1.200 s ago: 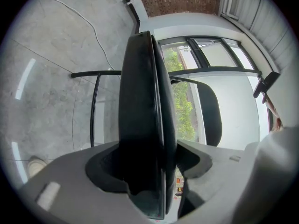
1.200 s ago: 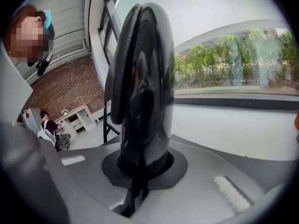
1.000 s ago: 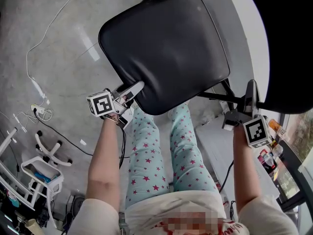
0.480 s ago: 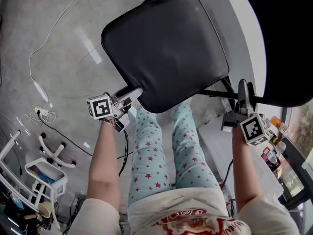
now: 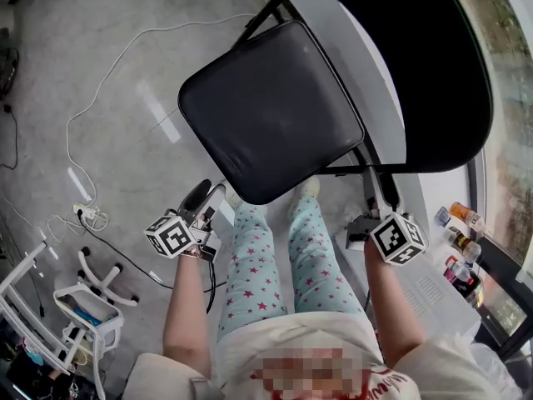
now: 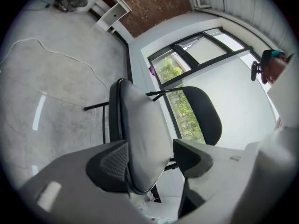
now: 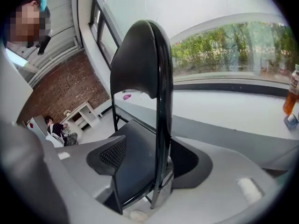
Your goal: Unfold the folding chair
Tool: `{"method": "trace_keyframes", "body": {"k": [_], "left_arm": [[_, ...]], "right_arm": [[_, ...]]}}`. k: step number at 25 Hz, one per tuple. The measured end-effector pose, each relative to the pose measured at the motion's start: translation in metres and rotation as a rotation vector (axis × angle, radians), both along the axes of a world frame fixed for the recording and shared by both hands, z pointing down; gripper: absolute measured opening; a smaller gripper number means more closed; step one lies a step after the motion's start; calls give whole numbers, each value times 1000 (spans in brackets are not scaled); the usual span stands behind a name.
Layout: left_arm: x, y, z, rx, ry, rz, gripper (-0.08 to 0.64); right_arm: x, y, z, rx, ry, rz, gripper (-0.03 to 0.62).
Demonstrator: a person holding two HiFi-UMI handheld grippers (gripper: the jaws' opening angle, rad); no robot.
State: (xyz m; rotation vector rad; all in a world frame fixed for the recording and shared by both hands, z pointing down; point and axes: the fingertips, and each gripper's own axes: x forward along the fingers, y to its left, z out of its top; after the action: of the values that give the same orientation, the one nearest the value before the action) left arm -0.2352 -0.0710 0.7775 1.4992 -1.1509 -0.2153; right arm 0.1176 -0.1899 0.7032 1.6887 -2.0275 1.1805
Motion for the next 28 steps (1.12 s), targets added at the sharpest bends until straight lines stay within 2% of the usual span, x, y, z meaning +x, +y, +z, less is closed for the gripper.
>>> {"method": "trace_keyframes", "body": {"k": [1, 3, 8, 12, 16, 21, 26, 28], "left_arm": [[2, -5, -16, 23, -10, -6, 308], [10, -17, -47, 64, -36, 3, 304], [48, -35, -121, 144, -114, 97, 287], [66, -33, -163, 136, -141, 113, 270], [68, -39, -212, 191, -153, 101, 235], [76, -95, -301, 399, -227, 165, 232], [93, -120, -379, 543, -277, 131, 198], [99, -127, -403, 582, -329, 108, 190]], "right_arm": [[0, 2, -6, -14, -17, 17, 323], [2, 7, -18, -36, -38, 57, 307], [-6, 24, -51, -77, -87, 101, 302], [-33, 27, -85, -73, -129, 41, 299], [-68, 5, -139, 34, -149, -96, 290], [-105, -44, -221, 263, -179, -235, 273], [-124, -50, -292, 427, -179, -354, 230], [-130, -53, -315, 484, -172, -408, 200]]}}
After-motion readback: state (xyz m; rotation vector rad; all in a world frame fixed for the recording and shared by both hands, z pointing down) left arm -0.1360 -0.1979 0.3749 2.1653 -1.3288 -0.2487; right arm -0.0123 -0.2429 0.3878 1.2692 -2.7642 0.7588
